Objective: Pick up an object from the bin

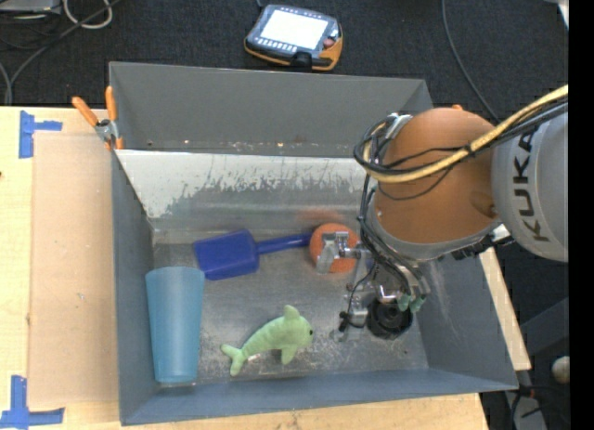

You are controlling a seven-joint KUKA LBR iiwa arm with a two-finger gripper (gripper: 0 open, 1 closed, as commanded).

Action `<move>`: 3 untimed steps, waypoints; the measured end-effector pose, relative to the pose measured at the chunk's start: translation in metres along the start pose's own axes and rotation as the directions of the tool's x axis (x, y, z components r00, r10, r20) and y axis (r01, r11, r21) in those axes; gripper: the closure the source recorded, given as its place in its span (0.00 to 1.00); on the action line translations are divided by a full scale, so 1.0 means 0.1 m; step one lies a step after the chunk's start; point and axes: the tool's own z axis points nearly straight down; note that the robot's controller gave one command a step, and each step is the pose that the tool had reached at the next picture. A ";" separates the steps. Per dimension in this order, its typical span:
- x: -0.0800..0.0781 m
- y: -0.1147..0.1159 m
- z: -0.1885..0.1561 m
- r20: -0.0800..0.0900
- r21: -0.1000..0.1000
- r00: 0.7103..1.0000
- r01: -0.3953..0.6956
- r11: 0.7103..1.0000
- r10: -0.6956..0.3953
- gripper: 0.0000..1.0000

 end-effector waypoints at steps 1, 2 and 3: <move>-0.02 -0.01 -0.04 0.008 -0.001 1.000 -0.004 1.000 0.004 0.00; 0.01 0.25 0.86 0.007 0.001 0.974 0.228 0.974 -0.228 0.00; 0.19 0.52 0.72 0.014 0.005 0.893 0.449 0.894 -0.449 0.00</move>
Offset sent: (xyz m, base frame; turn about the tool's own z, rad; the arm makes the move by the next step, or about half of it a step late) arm -0.0063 0.0467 -0.1627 -0.4268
